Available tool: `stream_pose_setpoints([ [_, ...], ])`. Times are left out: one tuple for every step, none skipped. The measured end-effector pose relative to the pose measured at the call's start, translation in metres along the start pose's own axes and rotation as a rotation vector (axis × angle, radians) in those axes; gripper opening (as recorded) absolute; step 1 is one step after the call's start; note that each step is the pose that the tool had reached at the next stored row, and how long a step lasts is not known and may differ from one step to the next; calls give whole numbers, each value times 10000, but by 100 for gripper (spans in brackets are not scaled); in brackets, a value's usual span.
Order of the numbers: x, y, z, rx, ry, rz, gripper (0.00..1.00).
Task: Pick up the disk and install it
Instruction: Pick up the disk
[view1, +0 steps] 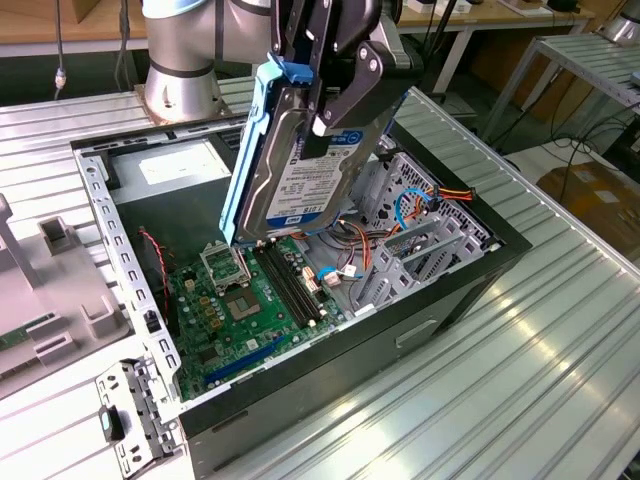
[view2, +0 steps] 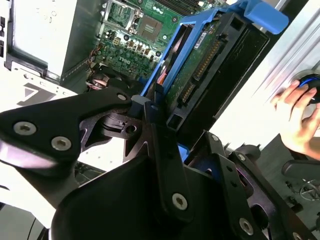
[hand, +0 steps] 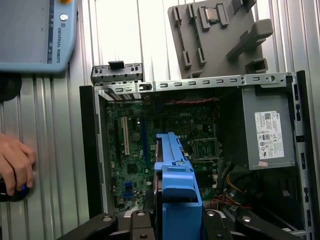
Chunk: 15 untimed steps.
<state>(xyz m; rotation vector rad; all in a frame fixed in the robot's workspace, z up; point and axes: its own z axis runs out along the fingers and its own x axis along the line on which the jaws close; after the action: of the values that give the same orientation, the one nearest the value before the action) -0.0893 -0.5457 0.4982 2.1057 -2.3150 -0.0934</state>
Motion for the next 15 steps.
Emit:
stream_pose_setpoints([
  [9, -6, -1, 0, -1, 16, 36],
  [17, -11, -1, 0, -1, 29, 36],
  [25, -16, -2, 0, -2, 42, 36],
  [33, -21, -2, 0, -2, 56, 36],
  [45, -28, -3, 0, -3, 76, 36],
  [64, -38, -4, 0, -5, 104, 36],
  [73, -44, -4, 0, -6, 118, 36],
  [85, -50, -5, 0, -7, 134, 36],
  [94, -56, -6, -1, -6, 148, 36],
  [102, -60, -6, -1, -7, 161, 36],
  [117, -68, -7, -1, -8, 182, 36],
  [128, -74, -8, -1, -9, 197, 36],
  [143, -81, -8, -1, -11, 217, 36],
  [152, -86, -9, -1, -10, 228, 36],
  [174, -100, -10, -1, -12, 252, 36],
])
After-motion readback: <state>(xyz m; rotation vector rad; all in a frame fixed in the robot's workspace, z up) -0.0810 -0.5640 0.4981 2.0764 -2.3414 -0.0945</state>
